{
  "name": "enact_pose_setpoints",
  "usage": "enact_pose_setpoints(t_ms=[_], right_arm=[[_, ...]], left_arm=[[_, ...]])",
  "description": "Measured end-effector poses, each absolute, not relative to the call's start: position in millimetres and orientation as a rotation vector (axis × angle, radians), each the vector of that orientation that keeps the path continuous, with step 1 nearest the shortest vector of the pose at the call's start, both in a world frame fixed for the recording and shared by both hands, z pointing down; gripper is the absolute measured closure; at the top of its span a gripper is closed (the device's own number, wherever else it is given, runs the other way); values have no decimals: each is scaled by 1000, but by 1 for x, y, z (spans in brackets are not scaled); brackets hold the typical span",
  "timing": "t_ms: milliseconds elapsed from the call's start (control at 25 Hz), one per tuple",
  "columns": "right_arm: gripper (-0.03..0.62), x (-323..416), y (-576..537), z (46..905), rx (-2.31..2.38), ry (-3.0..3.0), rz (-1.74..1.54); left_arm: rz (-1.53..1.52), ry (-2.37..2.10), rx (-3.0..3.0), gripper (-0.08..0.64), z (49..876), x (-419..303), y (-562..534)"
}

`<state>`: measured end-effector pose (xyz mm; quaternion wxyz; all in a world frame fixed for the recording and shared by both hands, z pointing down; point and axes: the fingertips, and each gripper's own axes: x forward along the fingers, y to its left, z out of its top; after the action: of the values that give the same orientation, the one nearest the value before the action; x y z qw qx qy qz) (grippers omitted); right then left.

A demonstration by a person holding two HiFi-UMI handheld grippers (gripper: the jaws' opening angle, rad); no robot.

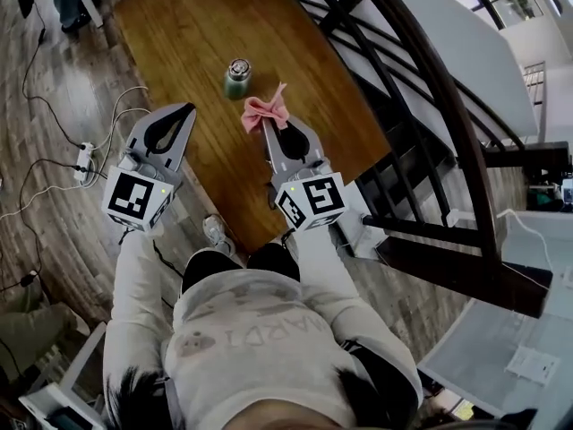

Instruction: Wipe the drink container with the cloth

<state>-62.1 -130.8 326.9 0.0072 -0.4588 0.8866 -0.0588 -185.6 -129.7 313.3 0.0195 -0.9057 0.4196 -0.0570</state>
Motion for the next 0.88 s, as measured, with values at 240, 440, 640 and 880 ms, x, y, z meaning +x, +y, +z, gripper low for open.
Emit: enact_pose_setpoints(t_ms=[240, 440, 640, 880], right_arm=[[551, -59, -151, 358, -1497, 2777, -274], [551, -54, -167, 386, -1523, 2789, -335], [551, -49, -186, 418, -1536, 2805, -400], [551, -57, -212, 450, -1542, 2838, -440]], left_arm=[[-272, 1182, -2883, 560, 338, -172, -166], [-338, 1091, -2934, 561, 355, -151, -194], [-426, 1048, -2934, 560, 378, -129, -225], [-550, 1002, -2939, 560, 414, -116, -268]])
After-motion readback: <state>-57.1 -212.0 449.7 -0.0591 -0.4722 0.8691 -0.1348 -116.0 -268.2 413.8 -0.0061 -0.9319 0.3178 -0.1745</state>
